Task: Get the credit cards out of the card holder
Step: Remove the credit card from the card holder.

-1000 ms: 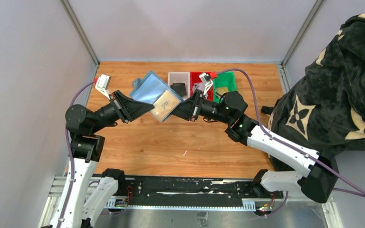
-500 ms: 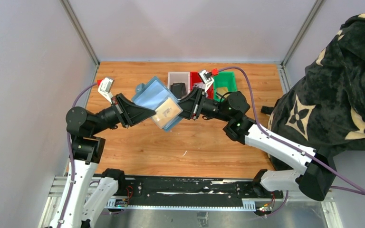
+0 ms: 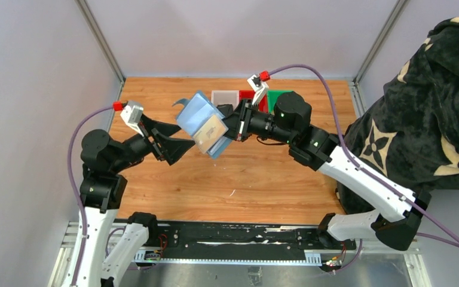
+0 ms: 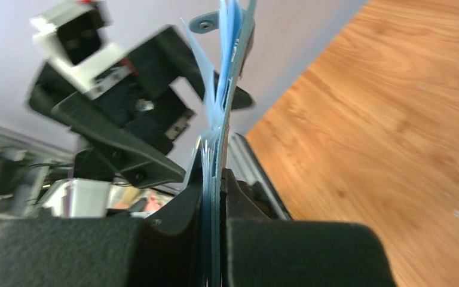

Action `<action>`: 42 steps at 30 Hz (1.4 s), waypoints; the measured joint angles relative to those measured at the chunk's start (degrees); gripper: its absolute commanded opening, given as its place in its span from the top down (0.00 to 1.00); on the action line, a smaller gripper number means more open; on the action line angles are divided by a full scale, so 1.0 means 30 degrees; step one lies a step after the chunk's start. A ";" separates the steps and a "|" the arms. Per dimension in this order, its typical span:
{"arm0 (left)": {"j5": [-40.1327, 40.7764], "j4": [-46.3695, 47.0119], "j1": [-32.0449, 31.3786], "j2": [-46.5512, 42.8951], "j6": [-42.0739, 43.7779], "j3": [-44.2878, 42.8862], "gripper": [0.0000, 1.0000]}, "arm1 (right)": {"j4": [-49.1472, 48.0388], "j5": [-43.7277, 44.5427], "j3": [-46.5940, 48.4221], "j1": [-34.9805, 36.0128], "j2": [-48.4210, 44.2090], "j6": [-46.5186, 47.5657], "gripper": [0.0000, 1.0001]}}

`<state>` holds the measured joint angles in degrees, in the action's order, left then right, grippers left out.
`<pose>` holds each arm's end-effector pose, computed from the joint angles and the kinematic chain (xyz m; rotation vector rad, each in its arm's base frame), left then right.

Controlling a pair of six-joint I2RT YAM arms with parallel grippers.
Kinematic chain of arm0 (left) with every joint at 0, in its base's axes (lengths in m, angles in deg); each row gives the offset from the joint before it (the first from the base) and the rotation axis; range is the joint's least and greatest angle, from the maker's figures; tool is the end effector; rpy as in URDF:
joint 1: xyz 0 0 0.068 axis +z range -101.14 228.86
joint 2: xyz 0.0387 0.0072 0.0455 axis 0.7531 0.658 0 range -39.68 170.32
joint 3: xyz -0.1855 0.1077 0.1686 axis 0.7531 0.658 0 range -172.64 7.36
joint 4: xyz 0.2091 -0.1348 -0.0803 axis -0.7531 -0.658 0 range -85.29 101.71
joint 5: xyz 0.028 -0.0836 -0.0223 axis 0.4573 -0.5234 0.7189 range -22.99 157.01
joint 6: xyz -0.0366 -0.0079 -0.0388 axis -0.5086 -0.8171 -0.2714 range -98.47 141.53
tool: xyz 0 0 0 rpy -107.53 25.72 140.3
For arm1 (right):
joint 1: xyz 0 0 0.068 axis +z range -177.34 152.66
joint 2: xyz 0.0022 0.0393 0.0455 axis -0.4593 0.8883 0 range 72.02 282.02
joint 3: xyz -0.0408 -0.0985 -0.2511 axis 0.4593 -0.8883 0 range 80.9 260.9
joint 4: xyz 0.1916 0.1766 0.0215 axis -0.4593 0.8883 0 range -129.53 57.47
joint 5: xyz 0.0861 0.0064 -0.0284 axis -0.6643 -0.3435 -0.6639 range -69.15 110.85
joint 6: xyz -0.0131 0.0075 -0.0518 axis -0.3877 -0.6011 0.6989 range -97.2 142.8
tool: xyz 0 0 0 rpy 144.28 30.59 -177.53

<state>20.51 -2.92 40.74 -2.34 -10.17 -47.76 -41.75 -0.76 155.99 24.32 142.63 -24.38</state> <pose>0.1186 -0.0431 0.4110 0.3611 1.6123 -1.1491 0.1622 0.2265 0.4540 -0.4221 1.6493 1.6282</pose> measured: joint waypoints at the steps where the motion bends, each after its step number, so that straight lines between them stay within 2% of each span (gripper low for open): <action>1: 0.0372 -0.0226 0.0000 -0.0124 0.0845 -0.0102 0.01 | 0.0918 0.0474 0.0576 0.0109 0.0109 0.0401 1.00; 4: 0.1960 -0.0619 0.0000 -0.0976 0.4743 -0.0175 0.00 | 0.5457 0.2863 0.3730 0.0845 0.1239 0.2178 1.00; 6: 0.2244 -0.0517 0.0000 -0.1341 0.6229 -0.0153 0.00 | 0.7519 0.4109 0.5246 0.1348 0.2266 0.2951 1.00; 11: 0.1421 0.0393 -0.0525 -0.2645 0.8196 0.1443 0.00 | 1.2488 0.7883 0.8451 0.2783 0.5617 0.4408 1.00; 16: 0.1486 -0.0080 -0.2055 -0.4503 1.0040 0.3803 0.00 | 1.5497 1.0848 1.1460 0.4080 0.8196 0.5304 1.00; 22: 0.4350 -0.0095 -0.2543 -0.5224 1.1927 0.5326 0.00 | 1.7172 1.3952 1.6604 0.5945 1.0921 0.6397 1.00; 26: 0.5931 0.0117 -0.2645 -0.4765 1.2109 0.5472 0.00 | 1.7515 1.5475 1.8462 0.6936 1.2145 0.7053 1.00; 30: 0.6819 0.0372 -0.2914 -0.4707 1.1919 0.5515 0.00 | 1.7923 1.6291 1.8549 0.7227 1.2582 0.7402 1.00; 34: 0.8276 0.0423 -0.2965 -0.4983 1.2225 0.5515 0.00 | 1.7566 1.6670 1.7194 0.7227 1.2131 0.7679 1.00; 37: 0.8947 0.0328 -0.2965 -0.5457 1.2757 0.5508 0.01 | 1.6910 1.6699 1.5205 0.7227 1.1242 0.7941 1.00; 42: 0.9304 -0.0415 -0.2965 -0.6011 1.3449 0.5472 0.01 | 1.4025 1.5489 1.0397 0.7227 0.8233 0.9151 1.00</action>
<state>48.42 -4.17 31.84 -20.37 30.17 -31.34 0.33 45.71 187.18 46.00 167.33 3.07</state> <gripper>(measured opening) 0.991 0.076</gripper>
